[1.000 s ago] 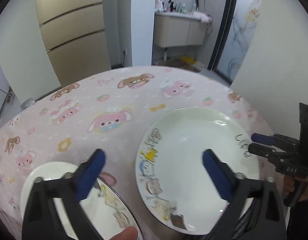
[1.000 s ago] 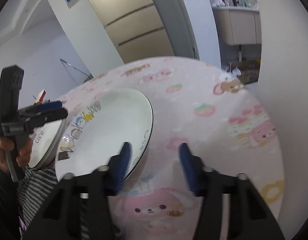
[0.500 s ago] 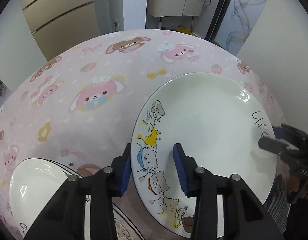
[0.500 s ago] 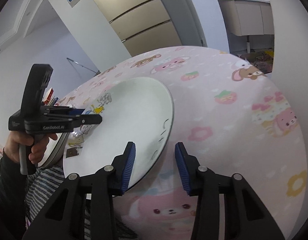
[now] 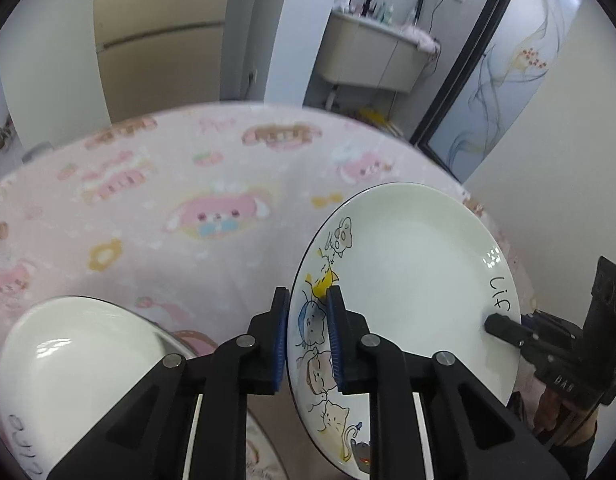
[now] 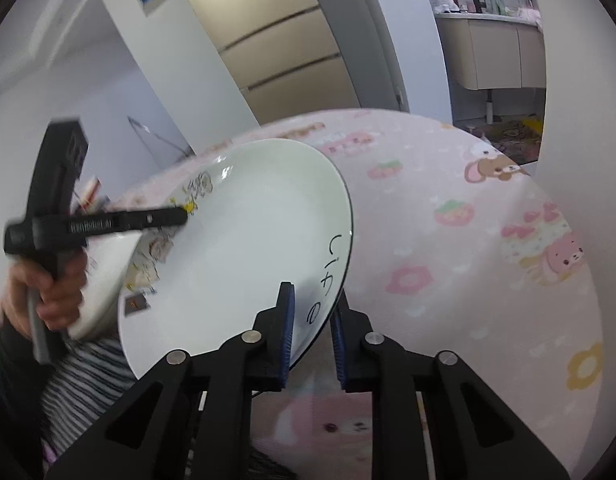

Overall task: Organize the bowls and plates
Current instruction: 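Carry the cat-printed plate with both grippers over the plate stack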

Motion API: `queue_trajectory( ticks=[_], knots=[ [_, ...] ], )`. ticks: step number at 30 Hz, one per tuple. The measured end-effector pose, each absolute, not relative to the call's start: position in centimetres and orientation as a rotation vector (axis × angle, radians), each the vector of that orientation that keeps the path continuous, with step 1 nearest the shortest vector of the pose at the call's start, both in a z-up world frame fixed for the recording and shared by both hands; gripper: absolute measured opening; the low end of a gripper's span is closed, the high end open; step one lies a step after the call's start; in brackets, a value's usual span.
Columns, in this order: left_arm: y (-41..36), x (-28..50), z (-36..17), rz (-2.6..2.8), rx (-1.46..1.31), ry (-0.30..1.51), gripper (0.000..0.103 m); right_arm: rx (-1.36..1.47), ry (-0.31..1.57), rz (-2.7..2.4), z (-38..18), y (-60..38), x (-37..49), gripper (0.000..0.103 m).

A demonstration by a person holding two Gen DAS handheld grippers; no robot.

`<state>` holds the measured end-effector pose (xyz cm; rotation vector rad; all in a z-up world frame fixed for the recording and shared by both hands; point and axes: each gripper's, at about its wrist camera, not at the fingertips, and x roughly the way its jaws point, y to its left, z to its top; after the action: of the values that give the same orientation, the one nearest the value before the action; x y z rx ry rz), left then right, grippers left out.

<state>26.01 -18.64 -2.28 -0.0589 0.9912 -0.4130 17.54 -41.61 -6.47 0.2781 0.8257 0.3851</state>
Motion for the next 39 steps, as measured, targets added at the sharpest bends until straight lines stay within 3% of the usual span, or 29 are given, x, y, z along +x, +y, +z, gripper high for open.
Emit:
queue_trajectory(
  ticks=[12,21,39],
  knots=[
    [-10.1,19.3,4.2,-0.282,-0.102,0.815,0.016,0.341,0.700,0.543,-1.8,-36.1,18.9,0.012],
    [-3.3,15.9,2.5,-0.186,-0.158,0.805,0.015,0.345,0.752,0.668,-3.0,-29.9,20.2,0.009],
    [-1.7,15.5,-1.9,-0.114,-0.122,0.809,0.018,0.250,0.820,0.636,-4.8,-26.3,21.2,0.011]
  ],
)
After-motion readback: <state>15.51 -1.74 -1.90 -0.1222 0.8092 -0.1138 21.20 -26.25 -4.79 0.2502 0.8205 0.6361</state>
